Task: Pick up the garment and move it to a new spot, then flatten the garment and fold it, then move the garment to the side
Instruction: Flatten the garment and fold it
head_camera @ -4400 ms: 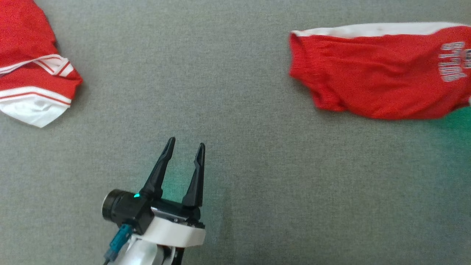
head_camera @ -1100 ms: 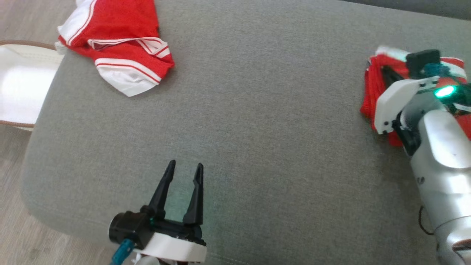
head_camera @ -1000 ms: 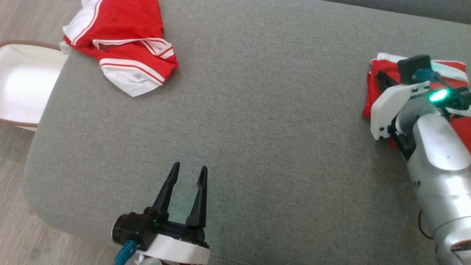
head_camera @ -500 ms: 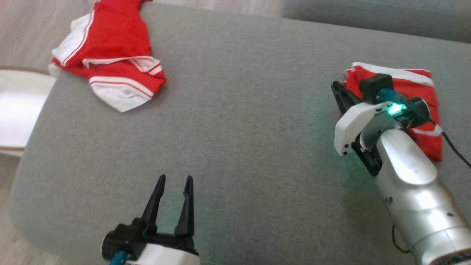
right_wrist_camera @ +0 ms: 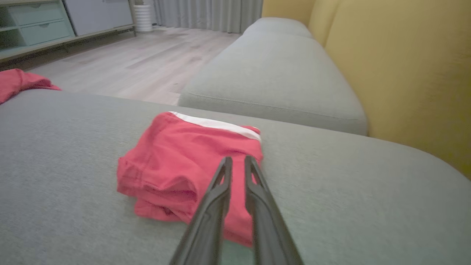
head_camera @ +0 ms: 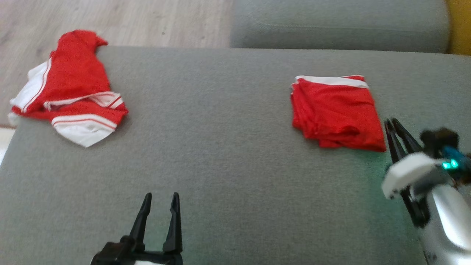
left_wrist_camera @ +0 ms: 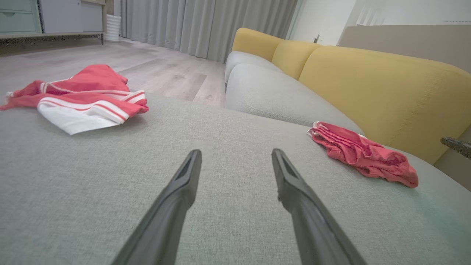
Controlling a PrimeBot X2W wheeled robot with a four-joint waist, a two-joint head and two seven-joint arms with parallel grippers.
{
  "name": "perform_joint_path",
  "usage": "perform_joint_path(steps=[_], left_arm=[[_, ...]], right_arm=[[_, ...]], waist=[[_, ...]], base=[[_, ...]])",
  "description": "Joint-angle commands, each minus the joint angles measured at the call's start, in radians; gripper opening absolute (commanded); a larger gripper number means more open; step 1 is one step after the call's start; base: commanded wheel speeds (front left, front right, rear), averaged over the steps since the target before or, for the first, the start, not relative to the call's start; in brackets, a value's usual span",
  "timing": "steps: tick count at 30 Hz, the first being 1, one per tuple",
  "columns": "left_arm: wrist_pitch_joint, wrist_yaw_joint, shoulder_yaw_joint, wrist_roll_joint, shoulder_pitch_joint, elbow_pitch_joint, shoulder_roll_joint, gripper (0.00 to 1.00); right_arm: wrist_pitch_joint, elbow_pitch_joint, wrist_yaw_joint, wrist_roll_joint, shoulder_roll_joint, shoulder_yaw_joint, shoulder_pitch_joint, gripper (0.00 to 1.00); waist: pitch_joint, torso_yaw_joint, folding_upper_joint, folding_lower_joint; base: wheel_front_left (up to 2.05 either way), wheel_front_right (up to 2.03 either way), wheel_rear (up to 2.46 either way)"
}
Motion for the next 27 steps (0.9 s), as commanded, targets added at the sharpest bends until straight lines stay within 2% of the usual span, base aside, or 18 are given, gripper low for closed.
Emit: perform_joint_path(steps=[1, 2, 7, 12, 27], left_arm=[[-0.007, 0.004, 0.042, 0.008, -0.015, -0.036, -0.002, 1.00], [-0.007, 0.002, 0.045, 0.011, -0.011, -0.035, -0.002, 1.00], [-0.007, -0.003, 0.062, 0.018, -0.003, -0.031, -0.002, 1.00], [-0.007, -0.006, 0.084, 0.027, 0.005, -0.026, -0.002, 1.00], [-0.007, -0.024, 0.124, 0.065, 0.014, -0.008, -0.002, 1.00]], right_arm=[[-0.019, -0.053, -0.001, -0.014, -0.009, -0.007, 0.012, 0.89], [-0.026, -0.070, -0.001, -0.022, -0.007, -0.028, 0.038, 1.00], [-0.093, -0.135, -0.001, -0.050, 0.012, -0.108, 0.148, 1.00], [-0.153, -0.150, -0.001, -0.053, 0.041, -0.157, 0.241, 1.00], [-0.214, -0.150, -0.001, -0.094, 0.099, -0.183, 0.336, 1.00]], waist=[[-0.022, -0.027, -0.0001, 0.0001], [-0.026, -0.033, -0.0001, 0.0001], [-0.044, -0.049, -0.0001, 0.0001], [-0.062, -0.052, -0.0001, 0.0001], [-0.073, -0.049, -0.0001, 0.0001]], base=[[0.00, 0.00, 0.00], [0.00, 0.00, 0.00], [0.00, 0.00, 0.00], [0.00, 0.00, 0.00], [0.00, 0.00, 0.00]])
